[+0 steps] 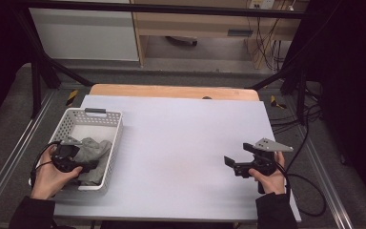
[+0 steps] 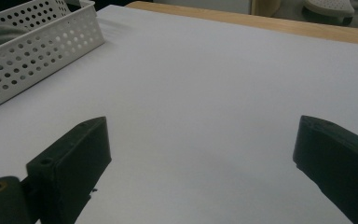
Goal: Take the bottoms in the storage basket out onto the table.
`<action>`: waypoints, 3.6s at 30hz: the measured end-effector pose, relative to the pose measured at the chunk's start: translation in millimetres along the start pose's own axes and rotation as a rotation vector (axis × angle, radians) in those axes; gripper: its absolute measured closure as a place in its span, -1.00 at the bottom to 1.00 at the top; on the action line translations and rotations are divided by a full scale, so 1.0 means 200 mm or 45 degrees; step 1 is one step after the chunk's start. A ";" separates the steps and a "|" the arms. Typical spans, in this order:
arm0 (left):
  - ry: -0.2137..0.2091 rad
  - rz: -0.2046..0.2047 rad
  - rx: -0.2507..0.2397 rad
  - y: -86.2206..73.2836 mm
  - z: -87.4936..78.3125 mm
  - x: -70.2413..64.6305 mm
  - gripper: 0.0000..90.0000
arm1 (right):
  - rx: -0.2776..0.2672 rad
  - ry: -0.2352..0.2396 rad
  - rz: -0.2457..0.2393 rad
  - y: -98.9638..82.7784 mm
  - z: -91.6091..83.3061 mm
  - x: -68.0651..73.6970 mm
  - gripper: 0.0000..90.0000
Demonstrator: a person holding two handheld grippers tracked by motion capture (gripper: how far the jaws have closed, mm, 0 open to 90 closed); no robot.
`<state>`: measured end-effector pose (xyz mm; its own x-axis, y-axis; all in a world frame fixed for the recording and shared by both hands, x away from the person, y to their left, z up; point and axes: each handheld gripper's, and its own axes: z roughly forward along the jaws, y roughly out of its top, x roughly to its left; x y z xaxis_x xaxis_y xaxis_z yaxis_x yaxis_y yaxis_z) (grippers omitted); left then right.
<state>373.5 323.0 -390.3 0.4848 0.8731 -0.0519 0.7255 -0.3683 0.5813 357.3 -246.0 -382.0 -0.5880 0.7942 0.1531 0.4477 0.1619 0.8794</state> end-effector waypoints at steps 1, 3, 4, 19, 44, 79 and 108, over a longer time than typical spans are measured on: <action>-0.002 0.001 0.002 0.00 0.00 0.00 -0.08 | 0.000 0.001 0.001 0.00 0.00 0.00 -0.91; 0.001 0.009 0.000 0.00 0.00 0.00 -0.03 | 0.000 0.001 0.001 0.00 0.00 0.00 -0.90; 0.002 0.014 0.003 0.00 0.00 0.00 -0.01 | 0.000 0.001 0.001 0.00 0.00 0.00 -0.90; -0.001 0.055 0.005 0.01 0.00 -0.01 0.31 | -0.002 0.003 0.004 0.00 0.00 0.00 -0.90; -0.017 0.066 0.009 0.03 -0.02 0.00 0.55 | -0.002 0.005 0.009 0.00 0.00 0.00 -0.90; -0.028 0.047 -0.098 0.04 -0.13 0.01 0.60 | -0.002 0.003 0.010 0.00 0.00 -0.01 -0.90; -0.027 0.019 -0.160 0.06 -0.21 0.01 0.60 | -0.003 0.001 0.016 -0.01 0.00 -0.01 -0.90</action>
<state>362.2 333.7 -350.2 0.5064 0.8603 -0.0588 0.6520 -0.3374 0.6791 357.7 -248.6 -382.9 -0.5831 0.7955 0.1646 0.4534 0.1506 0.8785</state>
